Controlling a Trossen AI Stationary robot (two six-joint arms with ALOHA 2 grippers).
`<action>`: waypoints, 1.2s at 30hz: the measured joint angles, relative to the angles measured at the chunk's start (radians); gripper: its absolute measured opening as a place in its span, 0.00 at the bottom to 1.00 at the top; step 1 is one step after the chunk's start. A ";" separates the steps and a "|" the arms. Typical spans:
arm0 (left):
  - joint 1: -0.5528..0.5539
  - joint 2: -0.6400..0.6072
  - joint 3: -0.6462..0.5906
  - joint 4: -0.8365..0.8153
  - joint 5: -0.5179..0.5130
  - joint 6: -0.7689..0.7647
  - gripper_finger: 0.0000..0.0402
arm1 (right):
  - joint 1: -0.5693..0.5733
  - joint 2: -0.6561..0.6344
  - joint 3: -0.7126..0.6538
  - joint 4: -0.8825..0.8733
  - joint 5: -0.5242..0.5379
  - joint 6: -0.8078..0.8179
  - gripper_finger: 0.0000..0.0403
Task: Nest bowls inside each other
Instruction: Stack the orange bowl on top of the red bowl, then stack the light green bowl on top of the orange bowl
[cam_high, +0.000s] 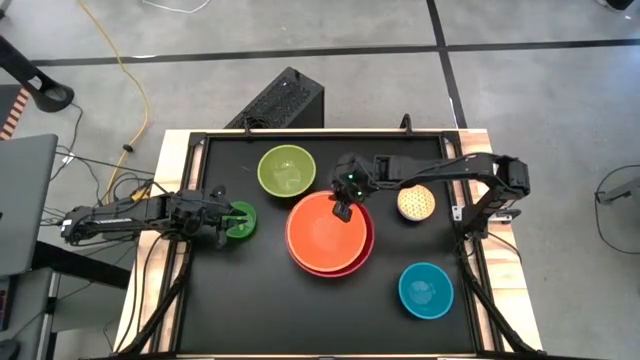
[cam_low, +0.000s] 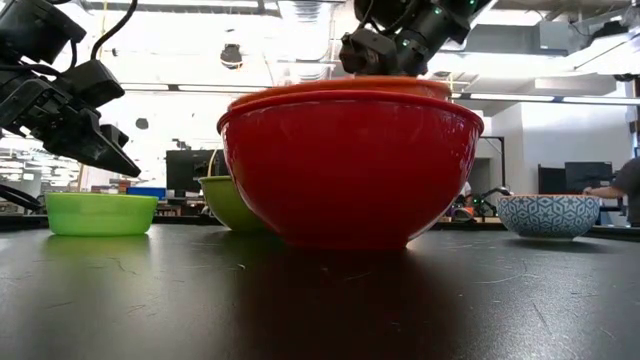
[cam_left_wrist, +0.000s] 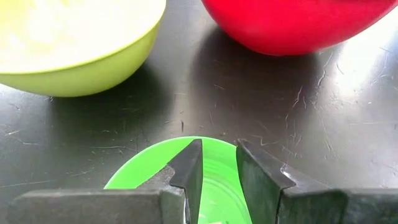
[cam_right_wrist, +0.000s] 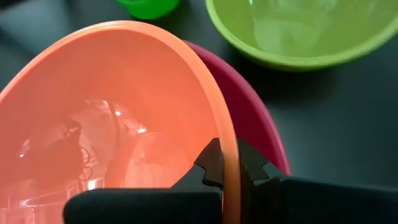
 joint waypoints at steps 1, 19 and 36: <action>0.000 0.000 0.000 0.000 0.000 0.000 0.22 | 0.005 0.008 0.000 -0.002 0.021 0.010 0.04; 0.000 0.000 0.000 0.000 -0.002 -0.003 0.22 | 0.017 0.086 0.001 -0.014 0.067 0.035 0.17; 0.000 0.000 0.000 0.000 -0.005 -0.003 0.22 | -0.020 0.053 0.145 -0.055 0.112 -0.035 0.43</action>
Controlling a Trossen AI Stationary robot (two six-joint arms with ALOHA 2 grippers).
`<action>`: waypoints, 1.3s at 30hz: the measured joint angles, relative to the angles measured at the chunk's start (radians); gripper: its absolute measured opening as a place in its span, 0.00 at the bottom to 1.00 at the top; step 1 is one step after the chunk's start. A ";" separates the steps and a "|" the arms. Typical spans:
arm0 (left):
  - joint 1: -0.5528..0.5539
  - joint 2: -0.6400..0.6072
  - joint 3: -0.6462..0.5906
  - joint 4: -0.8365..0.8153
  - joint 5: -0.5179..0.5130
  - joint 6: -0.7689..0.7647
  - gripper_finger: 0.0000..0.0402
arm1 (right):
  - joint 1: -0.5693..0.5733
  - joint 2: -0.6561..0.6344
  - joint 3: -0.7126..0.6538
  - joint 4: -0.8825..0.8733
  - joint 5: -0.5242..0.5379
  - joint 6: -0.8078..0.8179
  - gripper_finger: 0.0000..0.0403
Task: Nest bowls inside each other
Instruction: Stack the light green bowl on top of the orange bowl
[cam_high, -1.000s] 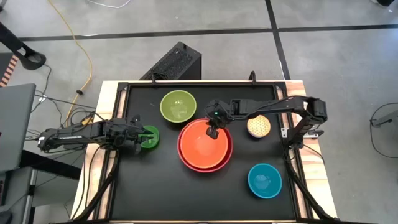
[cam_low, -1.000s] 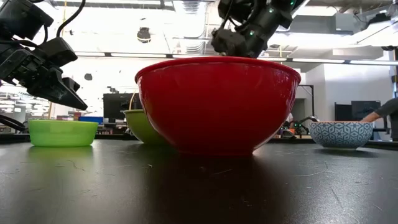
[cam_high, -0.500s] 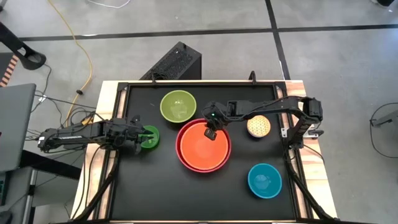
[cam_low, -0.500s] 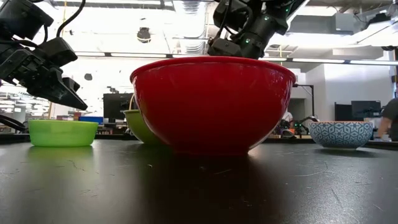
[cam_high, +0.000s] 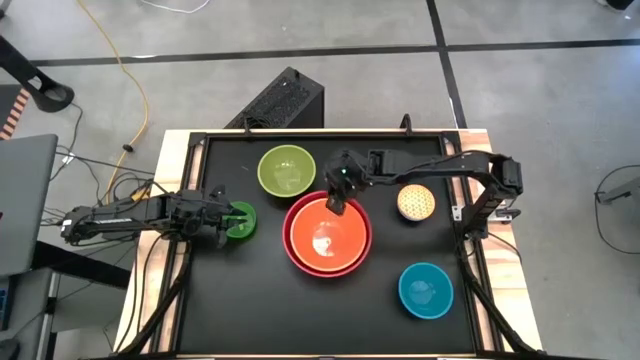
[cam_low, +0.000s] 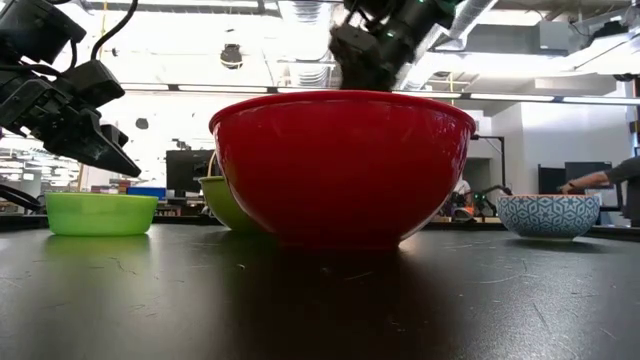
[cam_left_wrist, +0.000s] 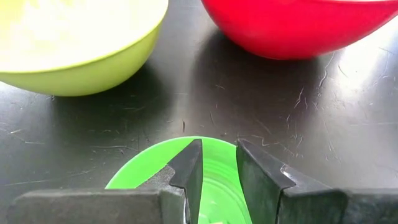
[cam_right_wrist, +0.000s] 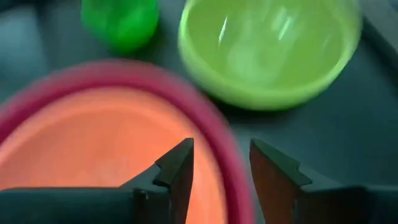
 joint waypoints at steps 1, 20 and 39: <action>0.000 0.000 0.000 0.000 0.000 0.000 0.22 | -0.010 0.005 0.004 0.052 0.027 0.000 0.44; 0.000 0.000 0.000 0.000 0.002 0.000 0.22 | -0.233 0.184 0.035 0.338 0.027 0.113 0.59; 0.000 0.000 0.000 0.000 0.002 -0.004 0.22 | -0.246 0.577 0.567 -0.095 -0.054 0.086 0.62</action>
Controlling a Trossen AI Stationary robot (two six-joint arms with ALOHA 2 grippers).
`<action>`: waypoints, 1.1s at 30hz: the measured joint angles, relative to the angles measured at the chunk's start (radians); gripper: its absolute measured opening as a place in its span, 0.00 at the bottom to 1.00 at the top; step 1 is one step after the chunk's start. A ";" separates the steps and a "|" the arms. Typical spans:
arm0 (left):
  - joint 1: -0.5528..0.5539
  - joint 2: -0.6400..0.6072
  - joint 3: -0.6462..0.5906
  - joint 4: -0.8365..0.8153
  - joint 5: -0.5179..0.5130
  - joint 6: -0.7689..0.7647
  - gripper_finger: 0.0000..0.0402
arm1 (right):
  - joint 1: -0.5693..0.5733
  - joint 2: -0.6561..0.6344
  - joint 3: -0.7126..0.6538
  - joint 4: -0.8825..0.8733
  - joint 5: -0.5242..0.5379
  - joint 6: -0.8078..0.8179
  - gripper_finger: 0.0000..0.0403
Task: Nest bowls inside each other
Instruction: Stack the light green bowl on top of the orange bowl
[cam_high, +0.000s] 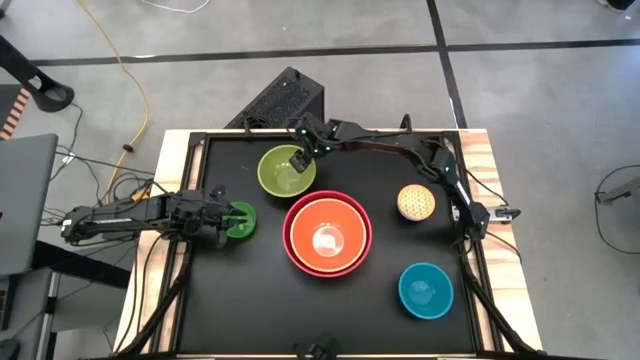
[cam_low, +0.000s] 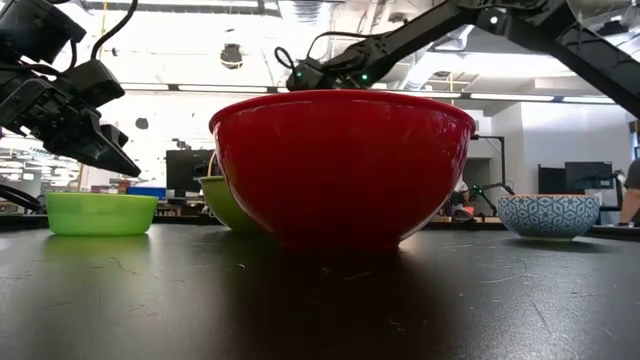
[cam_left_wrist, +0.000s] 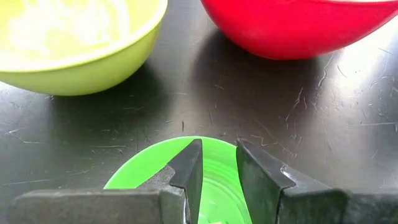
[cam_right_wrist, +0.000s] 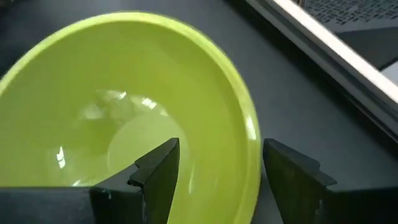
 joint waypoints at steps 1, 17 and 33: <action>0.000 0.000 0.000 0.000 0.000 0.000 0.22 | 0.001 0.010 0.015 -0.016 0.000 0.000 0.62; 0.000 0.000 0.000 0.000 -0.002 0.000 0.22 | 0.007 0.029 0.034 -0.141 -0.016 0.002 0.21; 0.000 0.000 0.000 0.000 -0.001 0.000 0.22 | 0.033 -0.071 0.034 0.056 0.197 0.002 0.03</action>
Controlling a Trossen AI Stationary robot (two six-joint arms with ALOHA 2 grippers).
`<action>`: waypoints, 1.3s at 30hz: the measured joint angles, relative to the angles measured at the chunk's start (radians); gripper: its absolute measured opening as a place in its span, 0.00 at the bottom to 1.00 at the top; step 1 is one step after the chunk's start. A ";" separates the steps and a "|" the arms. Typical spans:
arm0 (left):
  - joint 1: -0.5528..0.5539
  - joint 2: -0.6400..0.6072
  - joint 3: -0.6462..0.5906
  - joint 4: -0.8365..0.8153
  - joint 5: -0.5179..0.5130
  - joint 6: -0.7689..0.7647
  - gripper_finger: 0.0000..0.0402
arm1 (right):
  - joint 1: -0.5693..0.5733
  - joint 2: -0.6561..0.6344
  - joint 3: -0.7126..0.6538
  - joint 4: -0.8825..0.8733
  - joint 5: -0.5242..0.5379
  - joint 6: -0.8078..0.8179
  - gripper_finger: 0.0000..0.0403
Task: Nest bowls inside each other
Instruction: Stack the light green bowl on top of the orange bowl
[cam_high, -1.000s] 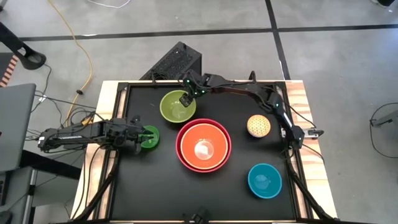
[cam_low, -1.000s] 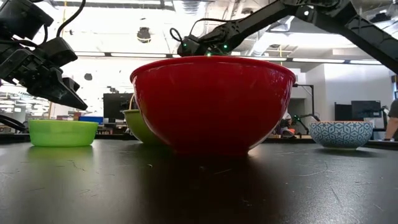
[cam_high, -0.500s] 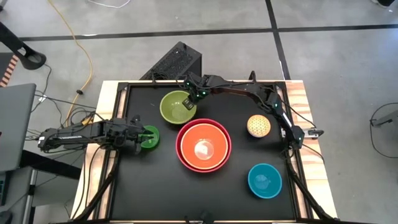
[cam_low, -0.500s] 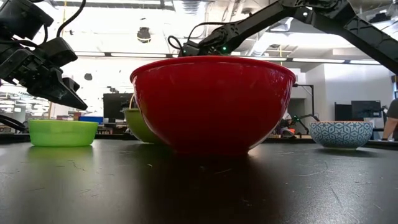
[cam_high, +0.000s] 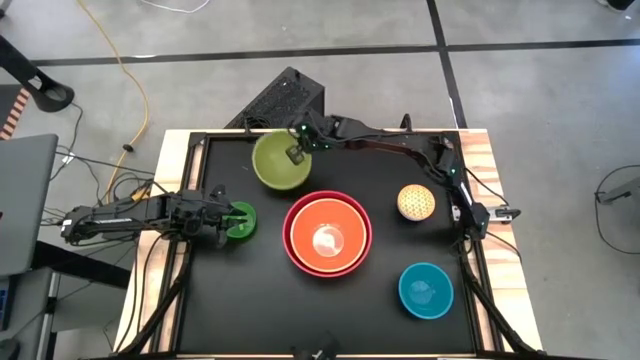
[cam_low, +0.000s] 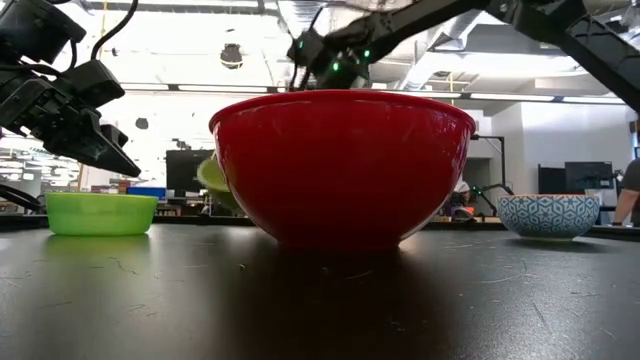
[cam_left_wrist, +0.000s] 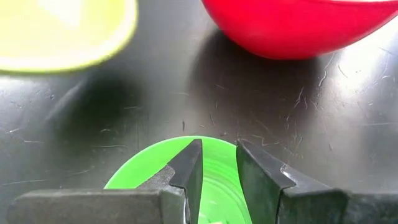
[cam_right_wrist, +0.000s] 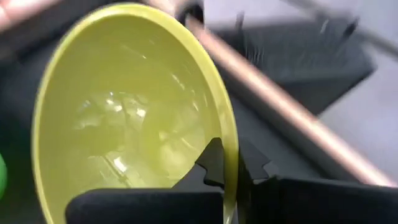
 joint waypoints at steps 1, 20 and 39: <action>0.000 0.000 0.000 0.000 0.000 0.000 0.22 | 0.002 -0.017 0.000 0.032 0.016 -0.002 0.03; 0.000 0.000 0.000 0.000 -0.001 0.000 0.22 | 0.270 -0.421 -0.009 -0.460 -0.037 0.148 0.03; 0.000 0.000 0.000 0.000 -0.003 0.000 0.22 | 0.583 -0.406 -0.048 -0.803 0.198 0.480 0.03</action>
